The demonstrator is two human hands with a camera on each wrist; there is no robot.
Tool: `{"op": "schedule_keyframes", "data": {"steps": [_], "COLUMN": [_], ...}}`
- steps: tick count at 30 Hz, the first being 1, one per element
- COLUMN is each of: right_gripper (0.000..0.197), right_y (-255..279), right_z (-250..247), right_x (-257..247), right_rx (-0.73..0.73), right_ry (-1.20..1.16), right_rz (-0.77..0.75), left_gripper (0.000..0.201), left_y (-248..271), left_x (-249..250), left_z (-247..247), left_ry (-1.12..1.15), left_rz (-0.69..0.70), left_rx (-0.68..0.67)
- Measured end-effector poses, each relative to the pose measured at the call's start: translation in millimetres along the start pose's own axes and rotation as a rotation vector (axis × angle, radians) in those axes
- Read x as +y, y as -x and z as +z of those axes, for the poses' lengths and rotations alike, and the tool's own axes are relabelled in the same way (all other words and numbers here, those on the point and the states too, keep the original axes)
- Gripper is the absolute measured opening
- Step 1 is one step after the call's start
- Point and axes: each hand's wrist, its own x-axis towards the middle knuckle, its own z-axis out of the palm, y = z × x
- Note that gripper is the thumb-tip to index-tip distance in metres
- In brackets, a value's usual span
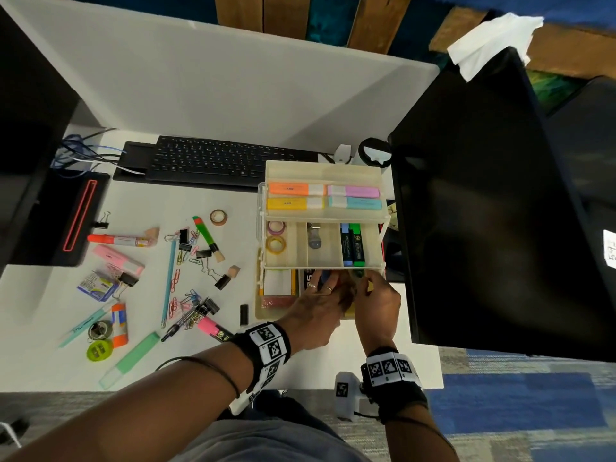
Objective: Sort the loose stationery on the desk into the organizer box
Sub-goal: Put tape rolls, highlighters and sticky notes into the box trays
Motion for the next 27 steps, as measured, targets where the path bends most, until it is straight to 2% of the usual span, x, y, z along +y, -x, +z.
{"op": "schedule_keyframes", "data": {"steps": [6,9,11,15,18,22,27], "right_gripper": [0.010,0.004,0.009,0.009,0.007,0.009,0.007], "right_y": [12,9,6,0,-4,1,13], "right_z": [-14,-9,-6,-8,-13,-13,-15], "right_x": [17,16,9,-2,0,14,15], "right_rx": [0.069,-0.048,-0.166,-0.291,-0.262,-0.141,-0.120], "right_ry": [0.212,0.366,0.498,0.623,0.548,0.365,0.313], "right_rz": [-0.150,-0.174,-0.158,-0.158,-0.182,-0.189,-0.182], "left_gripper": [0.074,0.084,0.093,0.098,0.094,0.086,0.086], "left_y": [-5,-5,-4,-7,-6,-5,-3], "left_x": [4,5,5,7,7,4,8], "left_z": [-15,-15,-11,-8,-7,-3,-1], "left_ry": [-0.023,-0.034,-0.030,-0.029,-0.028,-0.030,-0.034], "left_rz": [0.015,-0.003,-0.008,-0.018,-0.020,-0.001,-0.021], "left_rx": [0.017,-0.041,-0.061,-0.057,-0.043,0.021,-0.005]}}
